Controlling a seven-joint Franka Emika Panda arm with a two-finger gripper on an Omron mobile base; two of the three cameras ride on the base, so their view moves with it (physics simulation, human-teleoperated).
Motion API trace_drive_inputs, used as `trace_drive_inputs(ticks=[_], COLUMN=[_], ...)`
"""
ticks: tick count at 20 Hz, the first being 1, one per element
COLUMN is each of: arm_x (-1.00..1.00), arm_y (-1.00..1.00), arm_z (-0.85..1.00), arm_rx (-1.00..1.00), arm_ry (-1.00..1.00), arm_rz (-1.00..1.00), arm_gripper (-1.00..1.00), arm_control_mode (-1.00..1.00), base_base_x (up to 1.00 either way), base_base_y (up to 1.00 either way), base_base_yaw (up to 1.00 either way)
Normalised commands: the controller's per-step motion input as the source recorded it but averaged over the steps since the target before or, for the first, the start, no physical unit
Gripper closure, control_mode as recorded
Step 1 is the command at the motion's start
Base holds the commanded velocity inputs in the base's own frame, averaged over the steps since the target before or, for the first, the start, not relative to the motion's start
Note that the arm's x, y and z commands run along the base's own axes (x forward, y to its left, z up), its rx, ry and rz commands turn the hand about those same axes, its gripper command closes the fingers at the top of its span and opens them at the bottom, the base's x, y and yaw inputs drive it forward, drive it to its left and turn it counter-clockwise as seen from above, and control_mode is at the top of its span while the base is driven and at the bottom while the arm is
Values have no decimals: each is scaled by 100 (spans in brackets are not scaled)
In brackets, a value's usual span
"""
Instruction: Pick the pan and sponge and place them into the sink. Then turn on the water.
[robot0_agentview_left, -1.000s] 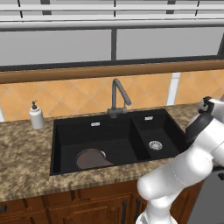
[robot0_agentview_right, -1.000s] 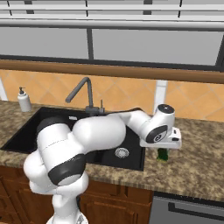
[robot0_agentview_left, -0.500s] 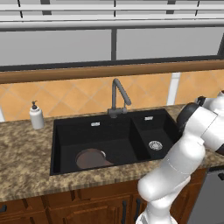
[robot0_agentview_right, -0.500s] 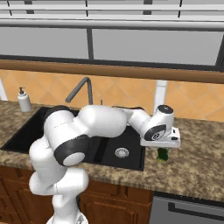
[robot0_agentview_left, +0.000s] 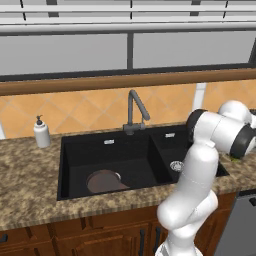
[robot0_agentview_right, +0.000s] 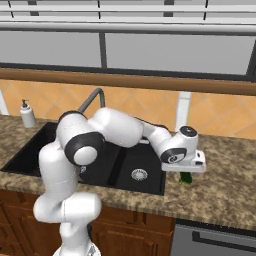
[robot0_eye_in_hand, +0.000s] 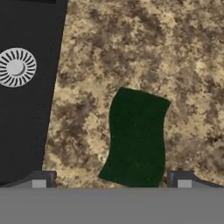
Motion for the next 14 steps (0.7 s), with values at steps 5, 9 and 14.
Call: trace_drive_inputs(ticks=[5, 9, 14], arm_x=[8, 10, 11], arm_y=[-3, -9, 0], arm_z=[-24, -27, -26], arm_rx=[0, 0, 0], arm_ry=[0, 0, 0], arm_rz=[0, 0, 0], arm_gripper=[-100, -100, -100], arm_control_mode=[-100, -100, -100], base_base_x=[0, 0, 0], base_base_y=[0, 0, 0], base_base_yaw=[0, 0, 0])
